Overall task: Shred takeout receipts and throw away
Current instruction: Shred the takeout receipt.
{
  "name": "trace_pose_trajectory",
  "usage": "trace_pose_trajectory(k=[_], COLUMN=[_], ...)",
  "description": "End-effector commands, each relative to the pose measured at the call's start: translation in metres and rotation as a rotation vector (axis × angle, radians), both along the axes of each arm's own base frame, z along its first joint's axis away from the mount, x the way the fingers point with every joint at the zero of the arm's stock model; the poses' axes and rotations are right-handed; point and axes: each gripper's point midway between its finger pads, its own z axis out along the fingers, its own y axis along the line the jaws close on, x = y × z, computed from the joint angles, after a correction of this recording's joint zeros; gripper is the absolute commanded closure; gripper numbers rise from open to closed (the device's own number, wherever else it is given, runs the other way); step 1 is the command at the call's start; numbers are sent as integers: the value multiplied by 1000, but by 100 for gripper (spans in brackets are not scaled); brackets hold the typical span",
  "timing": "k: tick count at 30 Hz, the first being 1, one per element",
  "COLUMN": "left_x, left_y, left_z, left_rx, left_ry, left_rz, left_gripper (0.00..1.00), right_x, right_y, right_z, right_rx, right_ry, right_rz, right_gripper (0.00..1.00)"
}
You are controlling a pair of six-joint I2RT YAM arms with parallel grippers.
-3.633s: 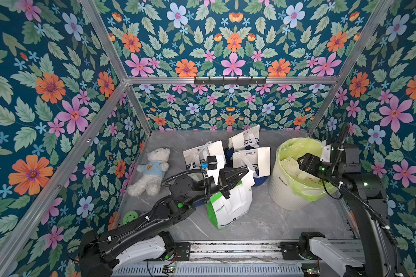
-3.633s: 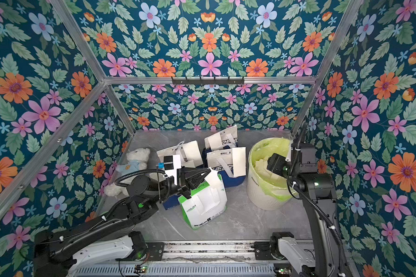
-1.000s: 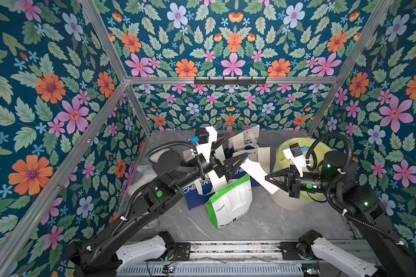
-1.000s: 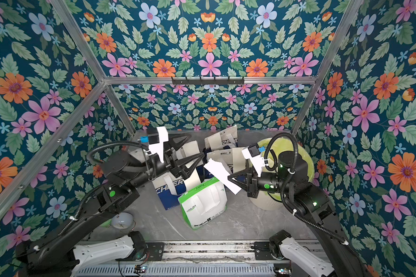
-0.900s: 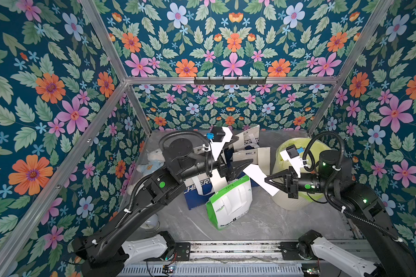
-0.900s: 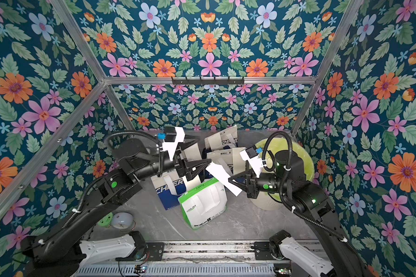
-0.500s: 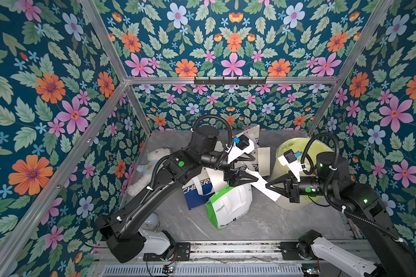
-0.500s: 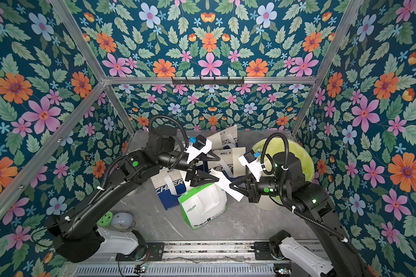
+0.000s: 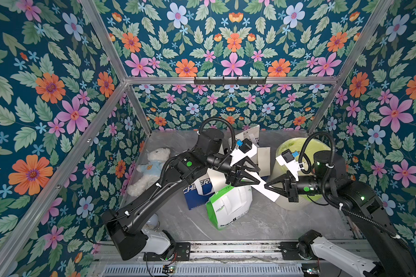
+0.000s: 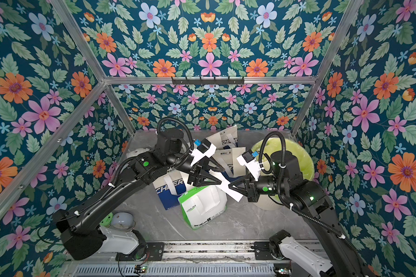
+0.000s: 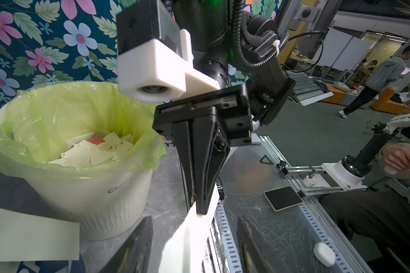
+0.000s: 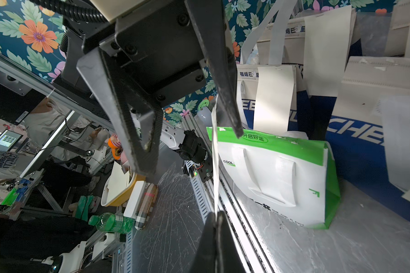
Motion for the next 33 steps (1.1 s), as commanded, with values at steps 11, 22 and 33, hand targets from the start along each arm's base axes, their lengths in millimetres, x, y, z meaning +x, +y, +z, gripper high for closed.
trace_pose_trajectory(k=[11,22,33], left_x=[3,7,6], left_y=[-6,-13,-7], left_z=[-16,-23,-14], left_rx=[92,109,24], left_ry=[63,94,56], left_rz=[5,14,54], left_gripper=[53,78,100], right_x=[0,1,15], right_y=[3,3,-3], right_z=[5,2,-4], right_rx=[15,12,7], right_ry=[-22,-12,-25], right_rz=[15,7,-95], right_gripper=[100,100,54])
